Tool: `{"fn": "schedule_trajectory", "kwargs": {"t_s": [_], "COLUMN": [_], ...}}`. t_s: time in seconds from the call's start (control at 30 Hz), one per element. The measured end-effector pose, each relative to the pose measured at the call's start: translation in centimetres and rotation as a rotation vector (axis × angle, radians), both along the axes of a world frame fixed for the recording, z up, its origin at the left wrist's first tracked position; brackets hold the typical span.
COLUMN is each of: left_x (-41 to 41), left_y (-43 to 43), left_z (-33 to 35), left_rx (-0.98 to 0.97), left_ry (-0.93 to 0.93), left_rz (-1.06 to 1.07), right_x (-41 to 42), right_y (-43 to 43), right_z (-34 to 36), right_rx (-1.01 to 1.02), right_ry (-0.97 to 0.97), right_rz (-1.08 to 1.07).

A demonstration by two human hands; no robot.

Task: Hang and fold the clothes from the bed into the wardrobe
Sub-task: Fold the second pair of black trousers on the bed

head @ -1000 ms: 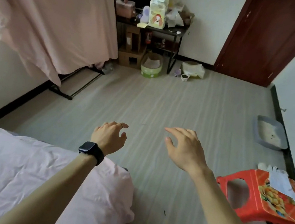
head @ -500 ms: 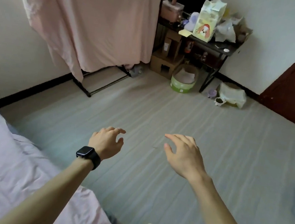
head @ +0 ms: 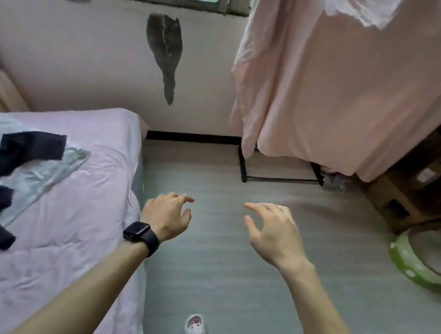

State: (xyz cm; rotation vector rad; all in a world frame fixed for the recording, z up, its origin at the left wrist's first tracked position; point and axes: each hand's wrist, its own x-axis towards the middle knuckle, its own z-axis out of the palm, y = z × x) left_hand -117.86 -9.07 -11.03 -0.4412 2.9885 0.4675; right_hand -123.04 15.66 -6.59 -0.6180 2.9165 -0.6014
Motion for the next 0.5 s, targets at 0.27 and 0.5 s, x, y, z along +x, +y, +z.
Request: {"fn": "schedule_trajectory", "kwargs": {"t_s": [0.27, 0.5], "left_x": [-10.0, -17.2], "left_y": [-10.9, -20.6], "left_z": [2.4, 2.0], "left_rx": [-0.051, -0.073], "left_ry": [0.0, -0.034], "left_rz": [0.311, 0.625], "right_x": [-17.8, -30.4], "right_y": [-13.6, -27.8], "right_z": [2.1, 0.6], "right_rx": [-0.032, -0.007], "right_ry": [-0.003, -0.01], "right_rz": [0.296, 0.621]}}
